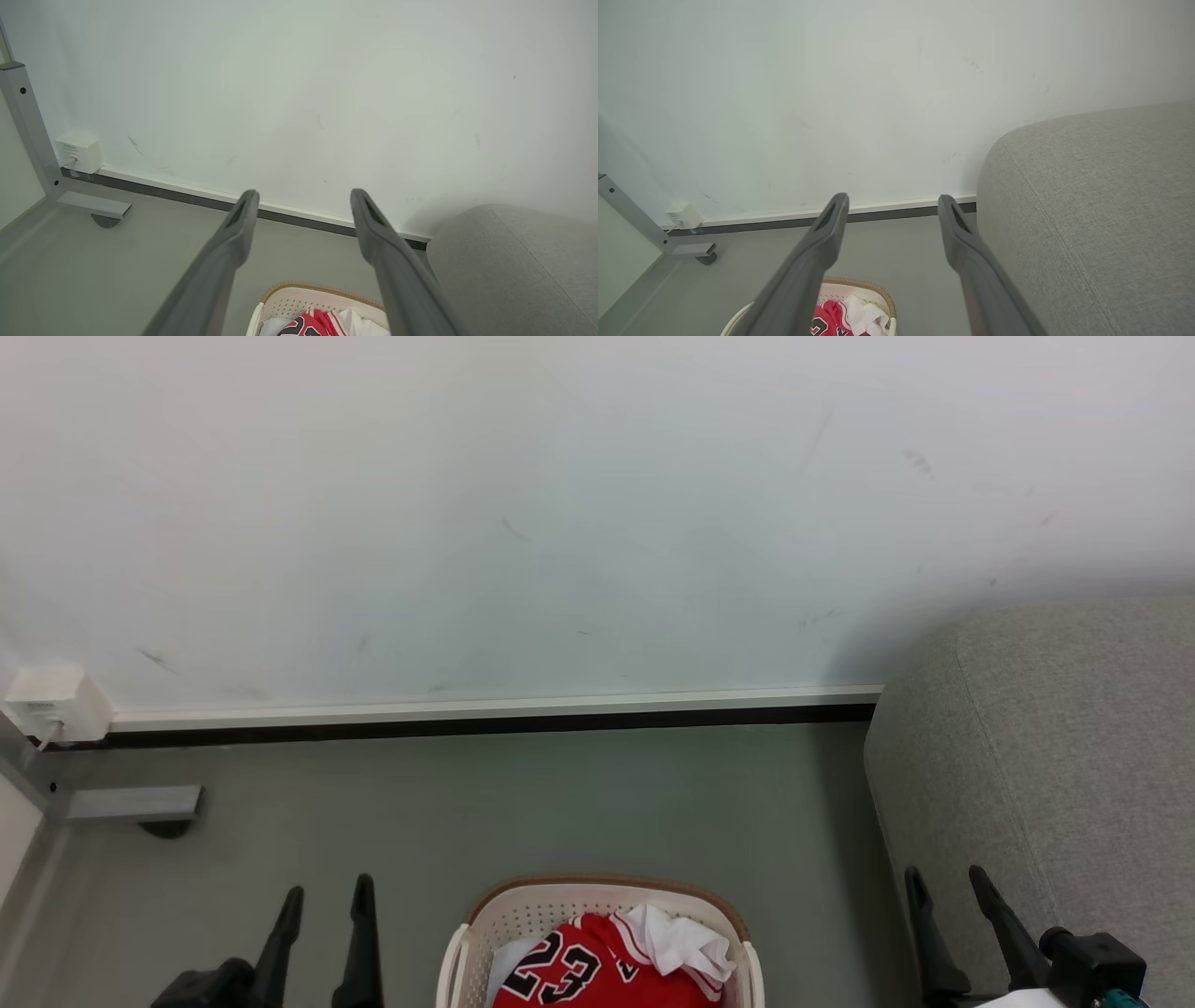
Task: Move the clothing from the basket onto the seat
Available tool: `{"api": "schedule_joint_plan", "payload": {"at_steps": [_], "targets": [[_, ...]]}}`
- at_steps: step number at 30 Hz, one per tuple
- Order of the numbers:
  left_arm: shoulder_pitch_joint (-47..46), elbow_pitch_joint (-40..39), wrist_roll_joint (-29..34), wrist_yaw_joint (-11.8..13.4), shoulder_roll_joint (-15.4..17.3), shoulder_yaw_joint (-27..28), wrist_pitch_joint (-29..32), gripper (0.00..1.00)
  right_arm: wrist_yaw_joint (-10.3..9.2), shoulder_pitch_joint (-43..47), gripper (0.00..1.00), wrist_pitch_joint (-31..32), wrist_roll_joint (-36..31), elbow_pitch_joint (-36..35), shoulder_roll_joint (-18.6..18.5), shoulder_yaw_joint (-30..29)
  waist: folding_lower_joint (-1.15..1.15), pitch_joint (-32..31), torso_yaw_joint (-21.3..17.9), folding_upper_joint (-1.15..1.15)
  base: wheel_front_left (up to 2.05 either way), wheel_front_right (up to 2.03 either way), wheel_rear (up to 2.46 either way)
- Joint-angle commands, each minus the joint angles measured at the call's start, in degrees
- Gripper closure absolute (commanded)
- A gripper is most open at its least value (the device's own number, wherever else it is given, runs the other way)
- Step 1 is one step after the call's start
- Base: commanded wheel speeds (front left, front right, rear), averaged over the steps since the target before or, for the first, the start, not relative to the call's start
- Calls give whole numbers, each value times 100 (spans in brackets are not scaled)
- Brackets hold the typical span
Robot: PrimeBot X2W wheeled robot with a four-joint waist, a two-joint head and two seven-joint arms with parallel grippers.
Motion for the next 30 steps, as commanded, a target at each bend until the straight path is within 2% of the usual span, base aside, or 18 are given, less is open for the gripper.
{"api": "schedule_joint_plan", "payload": {"at_steps": [1, 20, 30], "targets": [[32, -59, 149, 14, 59, -7, -28, 0, -8, -29, 0, -46, -124, -8, -56, -3, 0, 2, -1, 0, 0, 0, 0], [168, 79, 1068, 132, 178, -192, -261, 0, -10, 7, 0, -273, -606, 227, -68, -110, 0, 13, -1, 0, 0, 0, 0], [205, 243, 1250, -77, 104, -80, -363, 0, -11, 27, 0, -380, -801, 345, -71, -164, 0, 14, -6, 0, 0, 0, 0]]}}
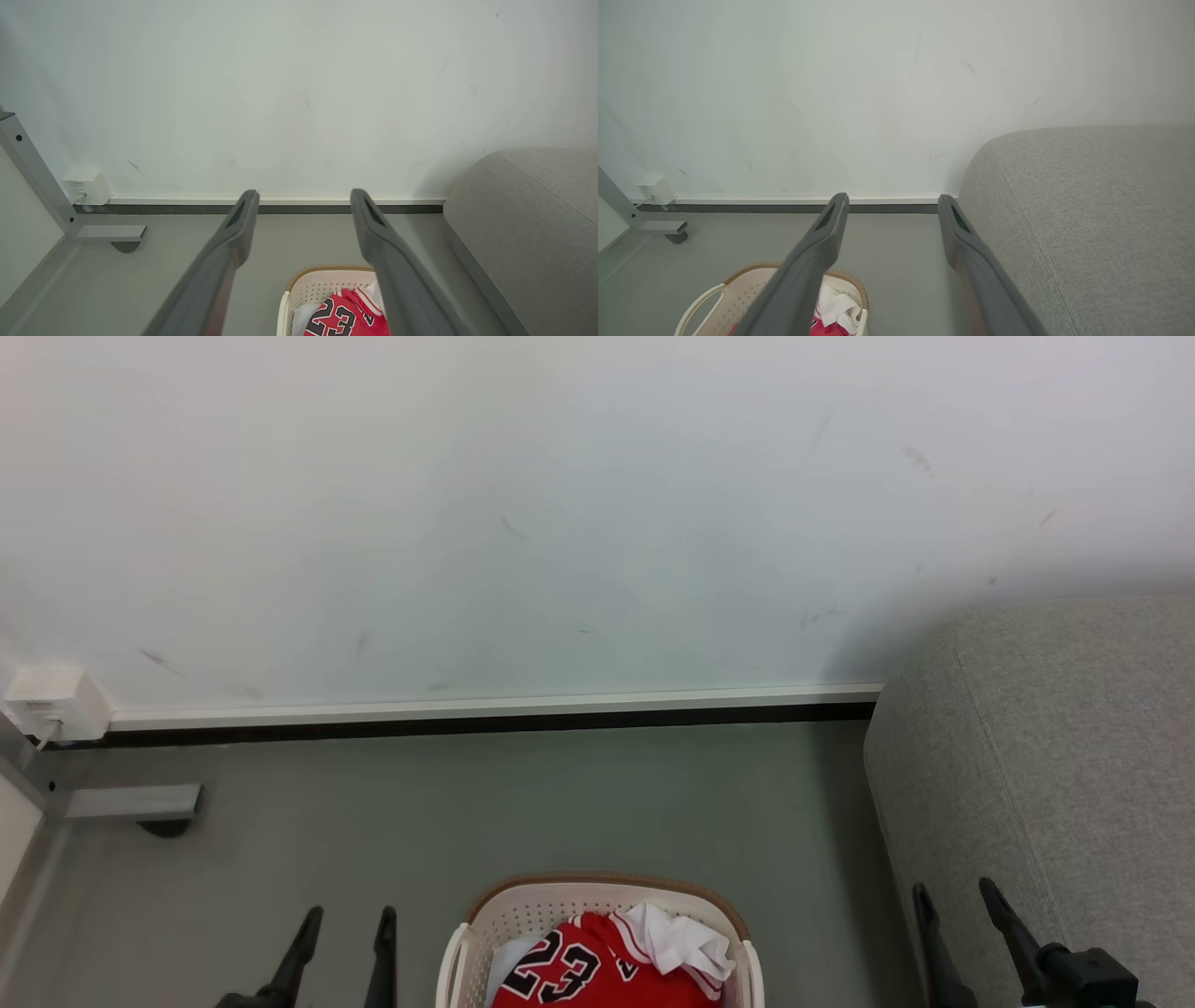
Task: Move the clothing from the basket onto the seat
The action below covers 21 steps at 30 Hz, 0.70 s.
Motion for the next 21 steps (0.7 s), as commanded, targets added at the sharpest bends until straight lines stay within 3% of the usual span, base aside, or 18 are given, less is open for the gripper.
{"api": "schedule_joint_plan", "payload": {"at_steps": [1, 21], "targets": [[47, 11, 173, -16, 2, 34, -46, 0, -11, 22, 0, -57, -107, 24, -44, 1, 0, 1, -2, 0, 0, 0, 0], [53, 112, 358, -148, -63, 139, -85, 0, -12, 7, 0, -96, -83, 75, -45, 4, 0, 22, -43, 0, 0, 0, 0]]}}
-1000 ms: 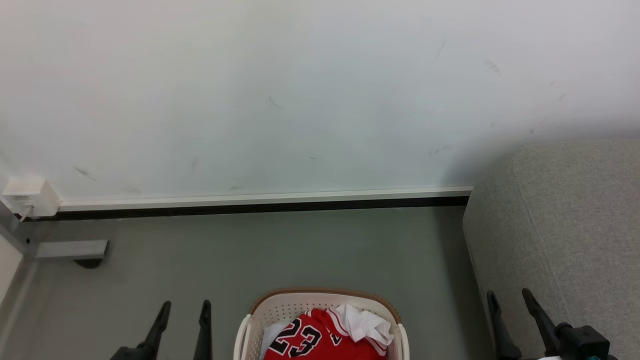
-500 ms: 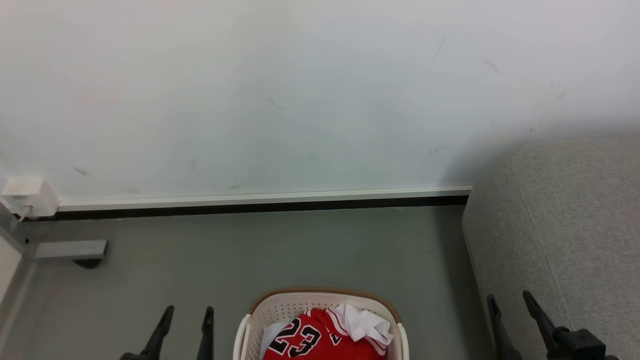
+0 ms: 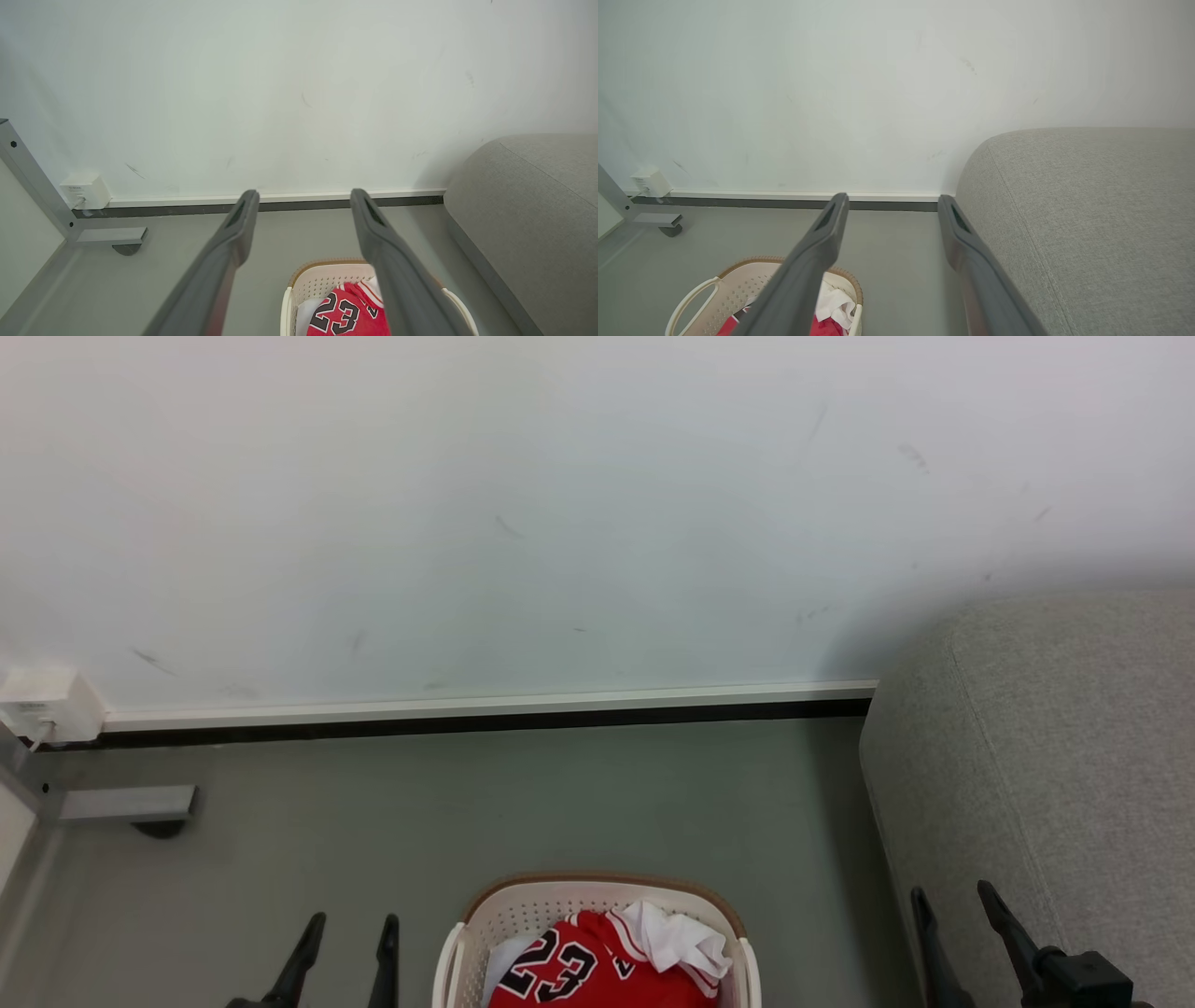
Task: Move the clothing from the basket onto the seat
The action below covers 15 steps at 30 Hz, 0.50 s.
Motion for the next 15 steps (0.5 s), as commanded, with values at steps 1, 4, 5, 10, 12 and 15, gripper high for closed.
{"api": "schedule_joint_plan", "payload": {"at_steps": [1, 4, 5, 10, 12, 15], "targets": [[39, 20, 48, -11, 15, 18, -4, 0, -12, 3, 0, -18, 83, 3, -37, 2, 0, 2, -8, 0, 0, 0, 0], [47, 71, 33, -47, 12, 8, -4, 0, -12, -15, 0, -18, 84, 1, -37, 28, 0, 16, -40, 0, 0, 0, 0], [44, 96, 20, -62, 12, -2, -4, 0, -12, -27, 0, -18, 93, 2, -37, 37, 0, 24, -59, 0, 0, 0, 0], [-143, 550, 1, -144, 11, -83, -4, 0, -12, -101, 0, -11, 115, -25, -36, 94, 0, 96, -207, 0, 0, 0, 0], [-276, 775, 47, -195, 15, -156, -4, 0, -12, -138, 0, -12, 129, -56, -36, 108, 0, 155, -280, 0, 0, 0, 0], [-527, 1203, 96, -275, 78, -336, -4, 0, -12, -171, 0, -11, 135, -93, -34, 134, 0, 267, -404, 0, 0, 0, 0]]}}
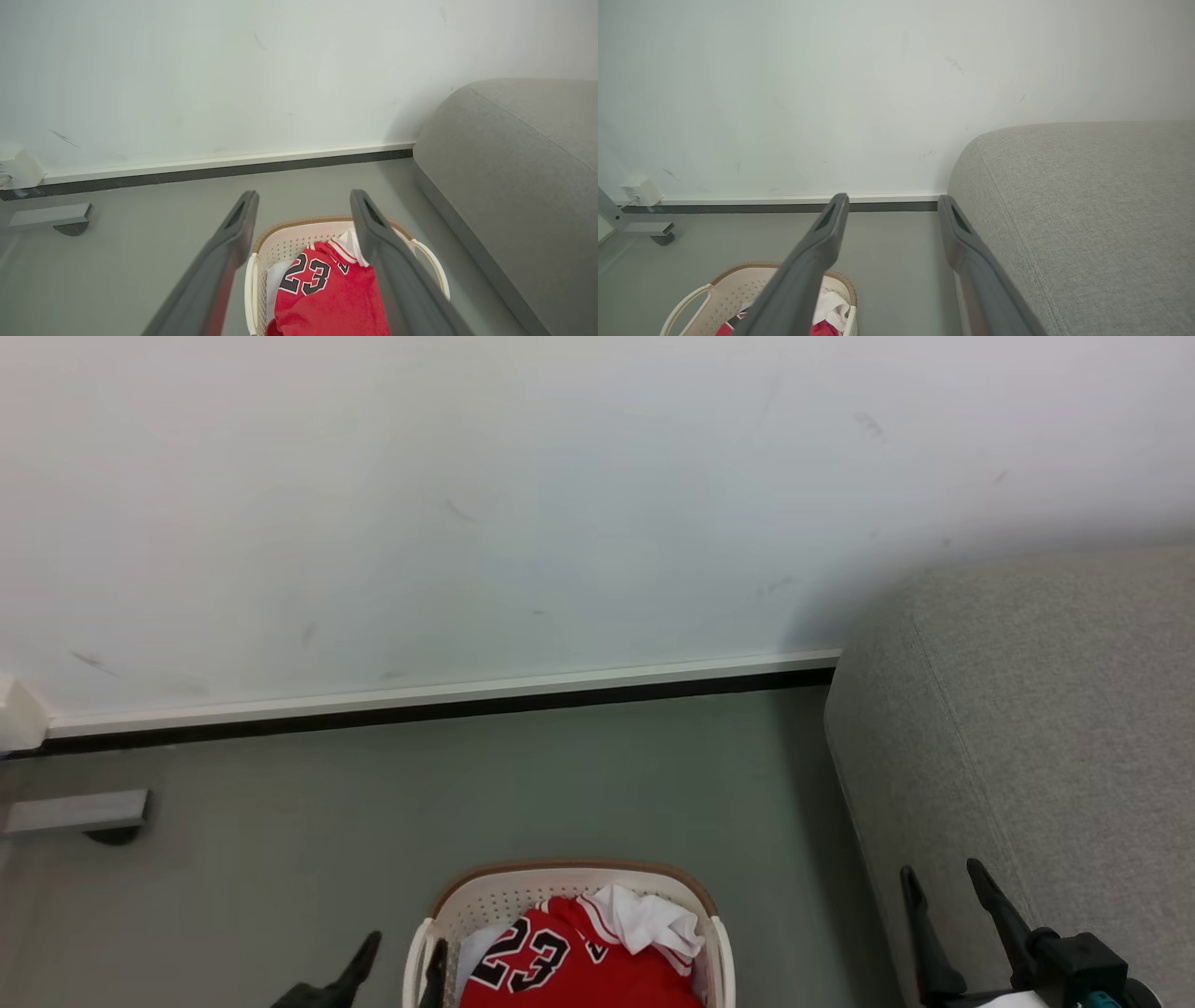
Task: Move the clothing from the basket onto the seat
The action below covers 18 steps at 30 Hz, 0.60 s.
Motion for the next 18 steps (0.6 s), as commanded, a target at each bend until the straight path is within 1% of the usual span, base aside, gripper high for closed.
{"api": "schedule_joint_plan", "payload": {"at_steps": [1, 4, 6, 7, 9, 13, 18], "targets": [[-154, 240, 100, -40, 88, -100, -4, 0, -12, -66, 0, -2, 26, -29, -32, 5, 0, 113, -115, 0, 0, 0, 0], [-565, 846, 92, -95, 163, -397, 4, 0, -12, -176, 0, -2, 37, -127, -28, 36, 0, 266, -274, 0, 0, 0, 0], [-841, 1218, 99, -122, 213, -588, 112, 0, -12, -249, 0, -2, 60, -196, -29, 65, 0, 410, -400, 0, 0, 0, 0], [-841, 1218, 99, -122, 213, -588, 112, 0, -12, -249, 0, -2, 60, -196, -29, 65, 0, 410, -400, 0, 0, 0, 0], [-1113, 1533, 49, -126, 231, -775, 258, 0, -12, -334, 0, -2, 85, -278, -28, 88, 0, 560, -514, 0, 0, 0, 0], [-1621, 2157, -113, -133, 228, -1198, 679, 0, -12, -502, 0, -2, 97, -476, -29, 99, 0, 886, -718, 0, 0, 0, 0], [-2231, 2914, -430, -126, 278, -1584, 1327, 0, -12, -744, 0, -2, 140, -772, -26, 137, 0, 1463, -952, 0, 0, 0, 0]]}}
